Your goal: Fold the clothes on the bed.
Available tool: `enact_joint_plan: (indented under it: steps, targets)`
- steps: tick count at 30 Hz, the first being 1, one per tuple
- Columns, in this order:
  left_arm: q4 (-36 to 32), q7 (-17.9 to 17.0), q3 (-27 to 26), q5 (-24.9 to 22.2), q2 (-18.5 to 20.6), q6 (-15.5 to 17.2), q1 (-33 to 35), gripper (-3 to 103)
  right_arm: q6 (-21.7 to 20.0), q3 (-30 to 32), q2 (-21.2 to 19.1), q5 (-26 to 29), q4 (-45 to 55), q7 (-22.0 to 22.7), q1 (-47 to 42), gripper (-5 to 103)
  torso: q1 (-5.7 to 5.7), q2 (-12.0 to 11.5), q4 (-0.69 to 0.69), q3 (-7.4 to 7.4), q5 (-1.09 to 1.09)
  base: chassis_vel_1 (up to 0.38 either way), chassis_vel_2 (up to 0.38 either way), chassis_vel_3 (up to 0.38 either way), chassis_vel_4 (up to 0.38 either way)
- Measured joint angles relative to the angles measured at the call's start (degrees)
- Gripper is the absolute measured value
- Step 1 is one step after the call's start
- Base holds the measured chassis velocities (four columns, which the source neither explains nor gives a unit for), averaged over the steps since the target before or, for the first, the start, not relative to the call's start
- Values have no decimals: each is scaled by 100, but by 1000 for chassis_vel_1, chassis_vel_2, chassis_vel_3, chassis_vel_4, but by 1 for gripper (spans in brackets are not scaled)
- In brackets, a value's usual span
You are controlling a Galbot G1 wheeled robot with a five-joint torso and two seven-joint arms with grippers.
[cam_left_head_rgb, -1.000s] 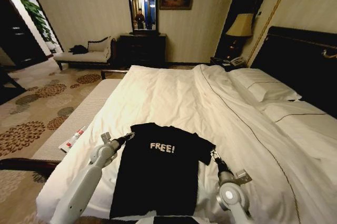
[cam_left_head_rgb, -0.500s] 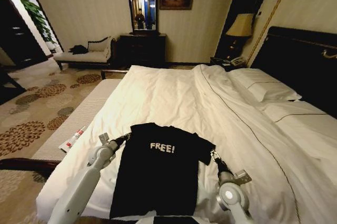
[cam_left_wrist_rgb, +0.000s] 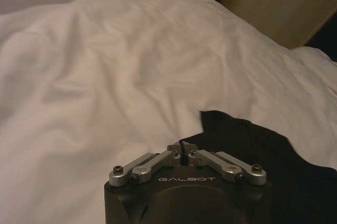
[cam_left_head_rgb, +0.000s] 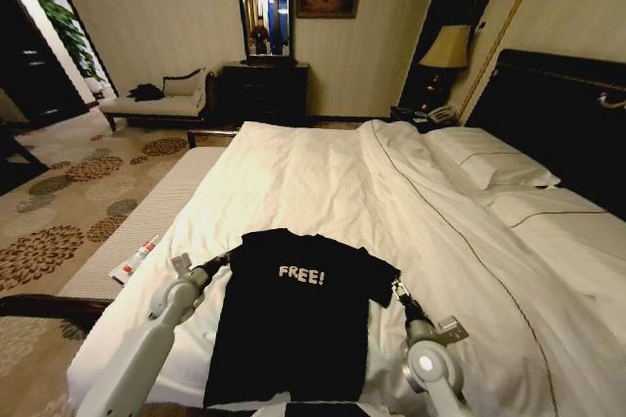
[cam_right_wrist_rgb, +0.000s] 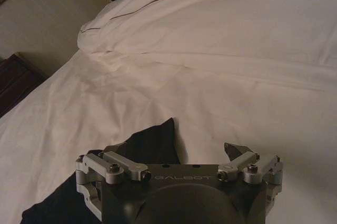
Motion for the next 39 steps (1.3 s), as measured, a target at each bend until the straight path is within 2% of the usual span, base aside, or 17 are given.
enact_joint_plan:
  steps: [7, 20, 25, 28, 30, 32, 33, 36, 37, 39]
  targets:
    - [-41, -106, -74, 265, -98, -73, 227, 1, 1, -66, -7, 0, -1, 1, 49, 100, 0, 0, -1, 0, 0, 0, 0, 0, 0]
    - [-91, -306, -542, 280, -227, -202, 732, 1, 9, -48, -41, 13, 89, 6, -4, 100, 0, 0, -1, 0, -1, 0, 0, 0, 0]
    - [-214, -399, -662, 417, -278, -294, 868, 0, 12, -69, -42, 13, 107, 10, -3, 100, 0, 0, -1, 0, 0, 0, 0, 0, 0]
    - [-466, -410, -739, 426, -233, -327, 892, 17, 17, -81, -35, 13, 107, 10, -4, 100, 0, 0, 1, 0, 0, 0, 0, 0, 0]
    - [-586, -395, -772, 405, -209, -327, 899, 17, 20, -82, -31, 13, 104, 10, -9, 100, 0, 0, 0, 0, 0, 0, 0, 0, 0]
    - [-894, -351, -851, 279, -143, -313, 877, 27, 28, -78, -24, 17, 87, 10, -29, 100, 0, 0, 0, 0, 1, 0, 0, 0, 0]
    - [-894, -351, -851, 279, -143, -313, 877, 27, 28, -78, -24, 17, 87, 10, -29, 100, 0, 0, 0, 0, 1, 0, 0, 0, 0]
    - [-1153, -311, -875, 14, -23, -206, 602, 44, 37, -48, -21, 25, 52, 10, -44, 100, -1, 0, 0, 0, 2, 0, 0, 0, 0]
    - [-1153, -311, -875, 14, -23, -206, 602, 44, 37, -48, -21, 25, 52, 10, -44, 100, -1, 0, 0, 0, 2, 0, 0, 0, 0]
    - [-969, -316, -731, -91, 13, -160, 210, 54, 38, -37, -14, 26, 27, 15, -46, 100, 0, 0, -2, 0, 2, 0, 0, 0, 0]
